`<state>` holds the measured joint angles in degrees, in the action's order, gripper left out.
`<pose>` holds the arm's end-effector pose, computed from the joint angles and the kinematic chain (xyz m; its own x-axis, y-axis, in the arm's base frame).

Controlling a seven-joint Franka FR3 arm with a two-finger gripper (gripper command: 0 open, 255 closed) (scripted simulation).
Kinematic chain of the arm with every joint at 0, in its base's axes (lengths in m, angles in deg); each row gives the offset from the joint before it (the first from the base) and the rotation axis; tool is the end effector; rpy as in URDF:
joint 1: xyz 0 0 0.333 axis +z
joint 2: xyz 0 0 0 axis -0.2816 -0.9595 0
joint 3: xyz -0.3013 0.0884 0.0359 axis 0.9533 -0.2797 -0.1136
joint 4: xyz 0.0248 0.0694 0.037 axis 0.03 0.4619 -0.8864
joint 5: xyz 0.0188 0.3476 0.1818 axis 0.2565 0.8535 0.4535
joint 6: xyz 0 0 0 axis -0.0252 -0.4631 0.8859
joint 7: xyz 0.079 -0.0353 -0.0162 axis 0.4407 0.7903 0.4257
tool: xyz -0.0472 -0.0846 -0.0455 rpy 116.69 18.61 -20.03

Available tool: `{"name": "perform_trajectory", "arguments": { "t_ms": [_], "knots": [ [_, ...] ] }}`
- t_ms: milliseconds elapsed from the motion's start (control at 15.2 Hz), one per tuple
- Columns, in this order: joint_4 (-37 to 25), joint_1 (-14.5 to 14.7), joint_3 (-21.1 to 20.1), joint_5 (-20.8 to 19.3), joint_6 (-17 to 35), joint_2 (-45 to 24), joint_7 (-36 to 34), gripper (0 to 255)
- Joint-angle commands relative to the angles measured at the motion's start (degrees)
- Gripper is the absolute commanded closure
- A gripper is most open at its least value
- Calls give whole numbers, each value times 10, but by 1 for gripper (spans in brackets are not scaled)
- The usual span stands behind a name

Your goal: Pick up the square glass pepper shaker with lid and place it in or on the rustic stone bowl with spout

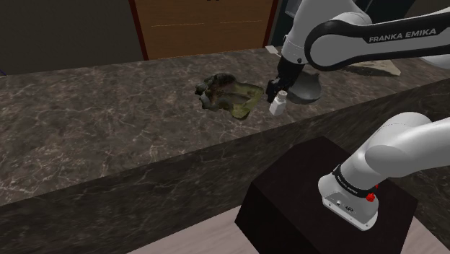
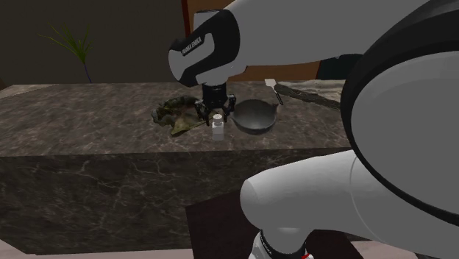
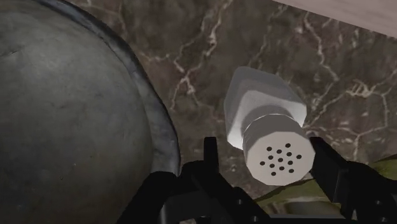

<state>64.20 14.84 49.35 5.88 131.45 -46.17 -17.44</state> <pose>0.3497 0.0809 0.4476 0.9948 -0.0241 0.0989 -0.0275 -0.9991 0.0332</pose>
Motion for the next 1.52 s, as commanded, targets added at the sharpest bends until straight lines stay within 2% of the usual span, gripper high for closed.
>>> {"name": "perform_trajectory", "arguments": {
  "t_ms": [0, 528, 1452],
  "knots": [
    [3, -1, 1, -1, 0, -2, 0, 255],
    [3, -1, 1, 0, -2, -1, 0, 255],
    [-91, -5, 14, -9, -117, 20, 3, 255]
  ]
}}
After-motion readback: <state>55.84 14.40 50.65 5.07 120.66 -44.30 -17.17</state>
